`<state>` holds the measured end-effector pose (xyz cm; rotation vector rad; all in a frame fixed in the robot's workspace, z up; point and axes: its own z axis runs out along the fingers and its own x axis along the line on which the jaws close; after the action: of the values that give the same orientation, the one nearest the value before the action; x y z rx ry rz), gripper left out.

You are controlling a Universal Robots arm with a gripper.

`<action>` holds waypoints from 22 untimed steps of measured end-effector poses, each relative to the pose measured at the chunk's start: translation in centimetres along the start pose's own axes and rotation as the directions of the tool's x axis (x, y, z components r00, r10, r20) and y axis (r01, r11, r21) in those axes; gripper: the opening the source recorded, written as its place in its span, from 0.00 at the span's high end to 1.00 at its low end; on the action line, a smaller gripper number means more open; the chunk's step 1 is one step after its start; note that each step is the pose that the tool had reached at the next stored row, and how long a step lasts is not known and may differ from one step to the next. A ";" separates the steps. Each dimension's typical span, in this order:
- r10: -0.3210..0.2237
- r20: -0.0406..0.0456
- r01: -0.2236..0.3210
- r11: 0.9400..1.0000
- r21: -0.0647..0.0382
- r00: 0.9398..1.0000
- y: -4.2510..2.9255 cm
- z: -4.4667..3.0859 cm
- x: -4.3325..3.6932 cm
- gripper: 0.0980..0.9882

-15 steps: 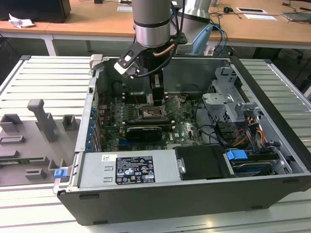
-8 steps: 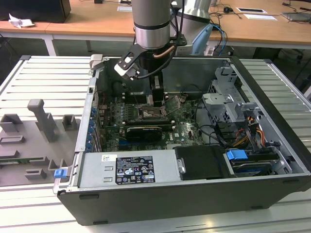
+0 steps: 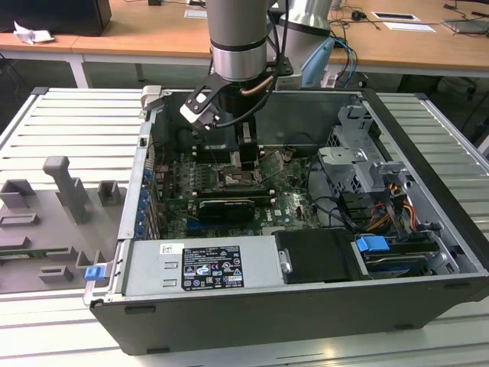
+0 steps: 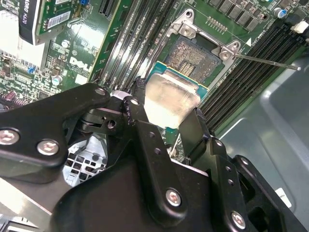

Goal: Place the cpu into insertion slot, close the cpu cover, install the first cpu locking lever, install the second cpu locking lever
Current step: 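Place the cpu into insertion slot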

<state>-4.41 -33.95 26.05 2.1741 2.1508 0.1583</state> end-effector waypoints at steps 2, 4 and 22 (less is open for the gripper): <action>0.000 -0.001 0.000 1.000 -0.002 1.000 -0.04 0.09 0.01 0.52; 0.000 0.000 0.000 1.000 -0.002 1.000 -0.05 0.14 0.02 0.52; 0.001 -0.001 -0.001 1.000 -0.002 1.000 -0.12 0.64 0.19 0.52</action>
<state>-4.45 -33.75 25.40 2.1744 2.1491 0.1612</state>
